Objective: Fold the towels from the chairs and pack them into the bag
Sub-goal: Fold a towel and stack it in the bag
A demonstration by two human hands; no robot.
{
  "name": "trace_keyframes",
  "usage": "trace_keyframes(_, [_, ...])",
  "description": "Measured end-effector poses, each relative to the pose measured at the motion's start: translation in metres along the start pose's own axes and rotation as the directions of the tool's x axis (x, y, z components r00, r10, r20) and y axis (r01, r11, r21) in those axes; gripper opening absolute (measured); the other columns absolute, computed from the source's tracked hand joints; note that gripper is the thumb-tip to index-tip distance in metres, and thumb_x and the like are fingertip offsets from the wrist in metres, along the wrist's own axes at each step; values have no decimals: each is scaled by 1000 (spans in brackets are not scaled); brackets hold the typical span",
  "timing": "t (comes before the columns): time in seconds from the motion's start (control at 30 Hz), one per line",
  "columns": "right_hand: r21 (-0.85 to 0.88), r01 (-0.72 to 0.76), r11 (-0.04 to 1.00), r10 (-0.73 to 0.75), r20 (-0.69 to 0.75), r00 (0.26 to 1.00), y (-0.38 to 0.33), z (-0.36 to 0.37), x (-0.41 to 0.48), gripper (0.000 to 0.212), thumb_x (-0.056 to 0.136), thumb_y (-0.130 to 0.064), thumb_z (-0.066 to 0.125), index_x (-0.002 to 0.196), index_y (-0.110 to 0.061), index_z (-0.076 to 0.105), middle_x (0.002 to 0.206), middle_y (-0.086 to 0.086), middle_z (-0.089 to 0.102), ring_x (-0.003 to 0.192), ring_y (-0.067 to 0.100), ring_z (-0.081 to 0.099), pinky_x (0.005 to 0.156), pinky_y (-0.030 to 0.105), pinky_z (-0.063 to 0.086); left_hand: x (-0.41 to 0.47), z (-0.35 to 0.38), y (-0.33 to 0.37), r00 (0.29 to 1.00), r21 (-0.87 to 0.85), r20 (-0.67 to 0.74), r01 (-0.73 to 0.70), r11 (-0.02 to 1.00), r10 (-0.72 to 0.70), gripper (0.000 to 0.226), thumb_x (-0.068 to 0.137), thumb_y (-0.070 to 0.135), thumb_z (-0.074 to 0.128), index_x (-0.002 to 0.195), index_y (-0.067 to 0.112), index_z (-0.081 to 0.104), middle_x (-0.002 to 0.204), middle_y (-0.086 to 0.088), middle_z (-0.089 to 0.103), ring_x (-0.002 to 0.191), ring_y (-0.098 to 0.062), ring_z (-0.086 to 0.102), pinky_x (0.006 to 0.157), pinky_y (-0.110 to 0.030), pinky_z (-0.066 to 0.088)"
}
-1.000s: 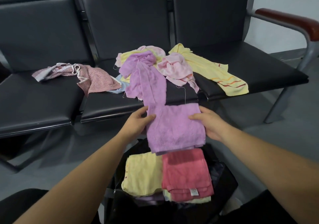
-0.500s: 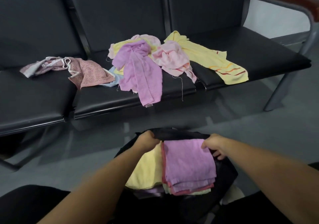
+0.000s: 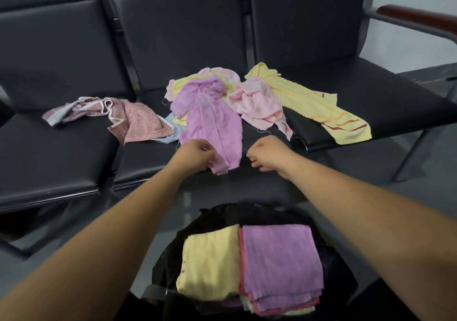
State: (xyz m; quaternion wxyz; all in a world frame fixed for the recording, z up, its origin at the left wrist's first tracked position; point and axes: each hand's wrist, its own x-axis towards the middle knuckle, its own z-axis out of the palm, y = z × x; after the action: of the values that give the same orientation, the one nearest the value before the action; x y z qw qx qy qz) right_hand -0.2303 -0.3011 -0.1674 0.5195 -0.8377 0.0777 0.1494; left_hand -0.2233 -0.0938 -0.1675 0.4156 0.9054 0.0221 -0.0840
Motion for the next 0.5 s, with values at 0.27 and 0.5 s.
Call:
trace_keyframes(0.27, [-144, 165, 976, -183, -124, 975, -31, 27, 45, 12, 84, -11, 62, 75, -6, 56, 72, 18, 48, 76, 30, 57, 73, 39, 50, 33, -14, -27, 979, 189, -202, 42, 981, -3, 40, 93, 36, 67, 123, 10, 62, 114, -8, 64, 100, -25, 61, 84, -34, 47])
trace_keyframes(0.5, [-515, 207, 832, -261, -33, 965, -20, 46, 70, 24, 90, -27, 75, 103, -10, 66, 114, 5, 57, 100, 29, 64, 88, 40, 54, 55, -21, -48, 980, -33, -157, 121, 992, -125, 26, 92, 31, 69, 109, 13, 61, 101, 3, 63, 94, -16, 58, 76, -27, 40])
